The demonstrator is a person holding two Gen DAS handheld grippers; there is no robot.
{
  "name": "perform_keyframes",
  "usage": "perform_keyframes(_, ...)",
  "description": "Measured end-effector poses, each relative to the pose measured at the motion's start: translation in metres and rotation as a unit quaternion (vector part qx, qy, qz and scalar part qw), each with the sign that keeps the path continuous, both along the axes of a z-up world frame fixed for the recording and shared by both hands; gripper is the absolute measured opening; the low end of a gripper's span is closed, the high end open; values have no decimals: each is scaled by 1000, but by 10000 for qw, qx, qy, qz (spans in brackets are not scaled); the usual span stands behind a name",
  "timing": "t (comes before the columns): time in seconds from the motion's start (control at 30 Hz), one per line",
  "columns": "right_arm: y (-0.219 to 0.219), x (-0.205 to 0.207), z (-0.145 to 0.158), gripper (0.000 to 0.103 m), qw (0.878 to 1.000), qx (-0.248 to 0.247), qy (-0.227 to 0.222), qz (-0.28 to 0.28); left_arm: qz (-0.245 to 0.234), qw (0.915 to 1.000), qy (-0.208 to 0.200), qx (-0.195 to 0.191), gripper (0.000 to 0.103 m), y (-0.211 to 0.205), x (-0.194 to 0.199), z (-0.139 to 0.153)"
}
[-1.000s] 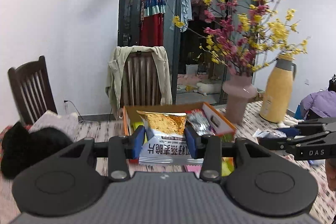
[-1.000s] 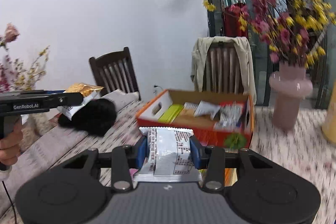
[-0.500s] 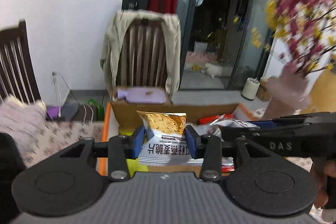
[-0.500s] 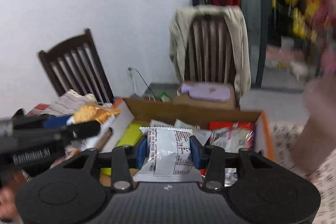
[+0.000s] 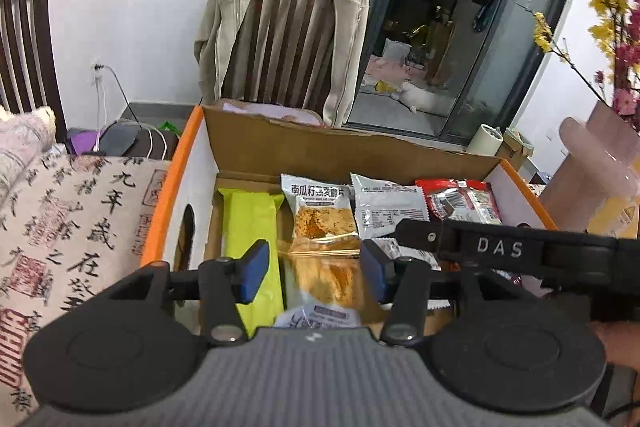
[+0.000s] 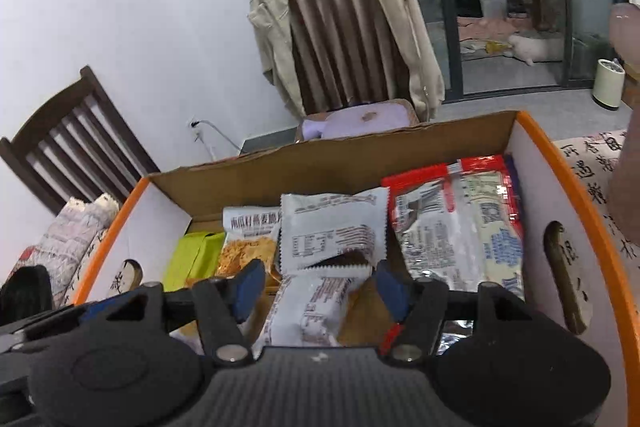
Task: Organize snacks
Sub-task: 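Carry both packets into the cardboard box and open both tools, then withdraw both tools from the box back toward the snack pile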
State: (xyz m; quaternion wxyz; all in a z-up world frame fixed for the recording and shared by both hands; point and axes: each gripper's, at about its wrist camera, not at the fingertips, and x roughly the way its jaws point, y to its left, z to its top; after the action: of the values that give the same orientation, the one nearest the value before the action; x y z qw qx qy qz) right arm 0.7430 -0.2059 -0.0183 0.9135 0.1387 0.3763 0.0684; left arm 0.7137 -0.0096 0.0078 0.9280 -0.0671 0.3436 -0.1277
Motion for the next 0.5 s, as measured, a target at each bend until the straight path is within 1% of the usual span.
perform_keyframes(0.03, -1, -4, 3, 61, 10000, -23, -12, 15, -40, 10000, -50, 68, 61, -1, -4, 4)
perform_keyframes(0.1, -2, -14, 13, 61, 9999, -118, -99, 57, 9, 9995, -172, 257, 71, -1, -16, 15)
perform_keyframes(0.2, -6, -32, 32, 64, 9992, -300, -201, 179, 103, 9984, -331, 442, 82, 7, -34, 32)
perform_keyframes(0.33, -13, -73, 58, 72, 9970, -563, -425, 322, 346, 9936, -549, 925, 88, 16, -75, 54)
perform_keyframes(0.37, -16, -86, 64, 73, 9962, -621, -486, 374, 391, 9927, -588, 981, 91, 19, -86, 59)
perform_keyframes(0.4, -18, -101, 69, 74, 9953, -665, -559, 417, 444, 9920, -633, 995, 98, 22, -100, 63)
perform_keyframes(0.43, -21, -116, 75, 75, 9946, -684, -614, 487, 517, 9915, -660, 997, 100, 26, -117, 67)
perform_keyframes(0.5, -27, -143, 84, 76, 9935, -678, -694, 592, 565, 9905, -781, 983, 100, 33, -150, 74)
